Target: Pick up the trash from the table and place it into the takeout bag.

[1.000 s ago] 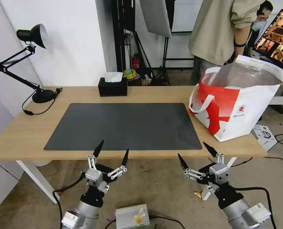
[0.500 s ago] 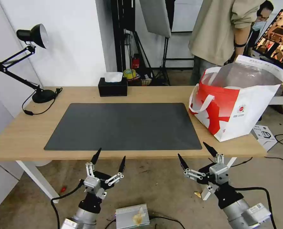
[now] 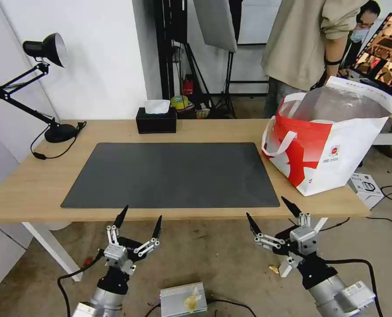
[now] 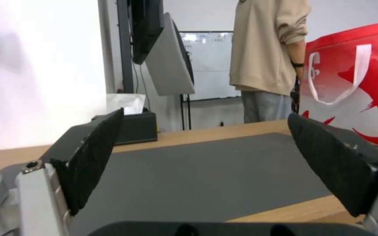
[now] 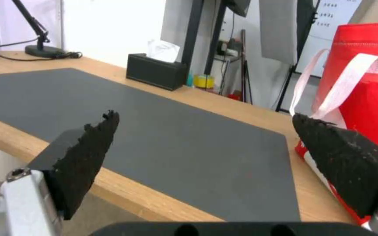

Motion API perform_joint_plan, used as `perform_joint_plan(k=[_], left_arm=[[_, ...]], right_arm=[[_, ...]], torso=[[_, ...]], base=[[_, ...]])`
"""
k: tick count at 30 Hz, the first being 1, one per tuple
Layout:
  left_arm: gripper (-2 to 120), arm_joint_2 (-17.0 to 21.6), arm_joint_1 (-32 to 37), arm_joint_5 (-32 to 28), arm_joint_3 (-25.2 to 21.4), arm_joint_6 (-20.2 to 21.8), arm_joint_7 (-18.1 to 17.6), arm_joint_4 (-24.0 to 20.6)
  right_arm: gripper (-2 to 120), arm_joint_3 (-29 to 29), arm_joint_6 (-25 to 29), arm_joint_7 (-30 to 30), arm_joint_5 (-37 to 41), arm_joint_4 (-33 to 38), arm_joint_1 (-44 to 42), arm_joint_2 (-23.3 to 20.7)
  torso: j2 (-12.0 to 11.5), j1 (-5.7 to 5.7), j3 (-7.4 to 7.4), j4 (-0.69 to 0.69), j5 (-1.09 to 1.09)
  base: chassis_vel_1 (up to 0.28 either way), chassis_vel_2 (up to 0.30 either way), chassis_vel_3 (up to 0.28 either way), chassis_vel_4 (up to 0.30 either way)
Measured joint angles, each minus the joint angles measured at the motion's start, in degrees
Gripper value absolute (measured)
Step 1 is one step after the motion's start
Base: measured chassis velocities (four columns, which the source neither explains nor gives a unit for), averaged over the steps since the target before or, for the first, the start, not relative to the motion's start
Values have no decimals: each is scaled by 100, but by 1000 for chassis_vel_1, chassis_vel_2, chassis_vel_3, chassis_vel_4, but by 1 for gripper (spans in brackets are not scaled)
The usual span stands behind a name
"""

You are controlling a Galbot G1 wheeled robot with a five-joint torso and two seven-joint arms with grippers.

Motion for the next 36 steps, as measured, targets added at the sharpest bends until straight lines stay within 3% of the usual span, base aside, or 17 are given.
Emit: perform_joint_plan(k=[36], left_arm=[[100, -21, -20, 76, 19, -29, -31, 9]], right_arm=[[100, 0, 0, 0, 0, 0, 0, 0]], torso=[[0, 0, 0, 0, 0]], base=[[0, 0, 0, 0]])
